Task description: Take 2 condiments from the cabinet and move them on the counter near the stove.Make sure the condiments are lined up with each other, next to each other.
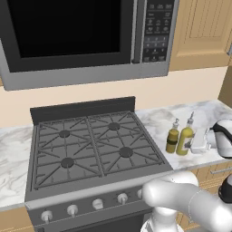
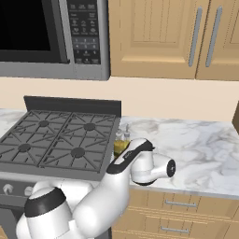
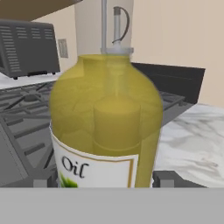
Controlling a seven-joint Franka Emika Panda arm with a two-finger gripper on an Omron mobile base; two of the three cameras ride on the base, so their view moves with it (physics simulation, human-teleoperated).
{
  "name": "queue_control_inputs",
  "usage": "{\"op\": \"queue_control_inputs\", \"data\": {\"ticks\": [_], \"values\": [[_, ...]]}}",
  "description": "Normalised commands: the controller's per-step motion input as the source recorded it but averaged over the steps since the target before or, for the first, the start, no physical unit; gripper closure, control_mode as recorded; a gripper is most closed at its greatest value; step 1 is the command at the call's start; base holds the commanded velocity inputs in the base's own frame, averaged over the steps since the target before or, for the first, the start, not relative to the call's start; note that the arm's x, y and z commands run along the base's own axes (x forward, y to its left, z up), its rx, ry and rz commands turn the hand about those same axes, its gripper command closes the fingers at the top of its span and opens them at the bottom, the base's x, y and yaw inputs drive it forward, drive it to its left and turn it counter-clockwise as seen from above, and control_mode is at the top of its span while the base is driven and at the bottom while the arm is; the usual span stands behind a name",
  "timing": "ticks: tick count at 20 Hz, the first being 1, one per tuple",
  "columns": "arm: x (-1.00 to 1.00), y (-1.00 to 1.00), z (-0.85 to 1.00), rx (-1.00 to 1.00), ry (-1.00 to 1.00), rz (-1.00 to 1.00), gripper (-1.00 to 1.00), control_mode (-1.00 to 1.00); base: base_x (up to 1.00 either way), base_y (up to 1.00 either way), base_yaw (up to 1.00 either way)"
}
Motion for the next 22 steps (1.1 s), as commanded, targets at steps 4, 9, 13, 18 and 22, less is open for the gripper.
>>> {"op": "queue_control_inputs", "data": {"ticks": [4, 9, 13, 18, 22], "values": [[0.04, 0.01, -0.06, 0.0, 0.0, 0.0, 1.0, -1.0, 0.0, 0.0, 0.0], [0.07, 0.01, -0.05, 0.0, 0.0, 0.0, 1.0, -1.0, 0.0, 0.0, 0.0], [0.07, 0.0, -0.03, 0.0, 0.0, 0.0, 1.0, -1.0, 0.0, 0.0, 0.0], [0.06, 0.0, -0.04, 0.0, 0.0, 0.0, 1.0, -1.0, 0.0, 0.0, 0.0], [0.0, 0.0, 0.0, 0.0, 0.0, 0.0, 1.0, -1.0, 0.0, 0.0, 0.0]]}}
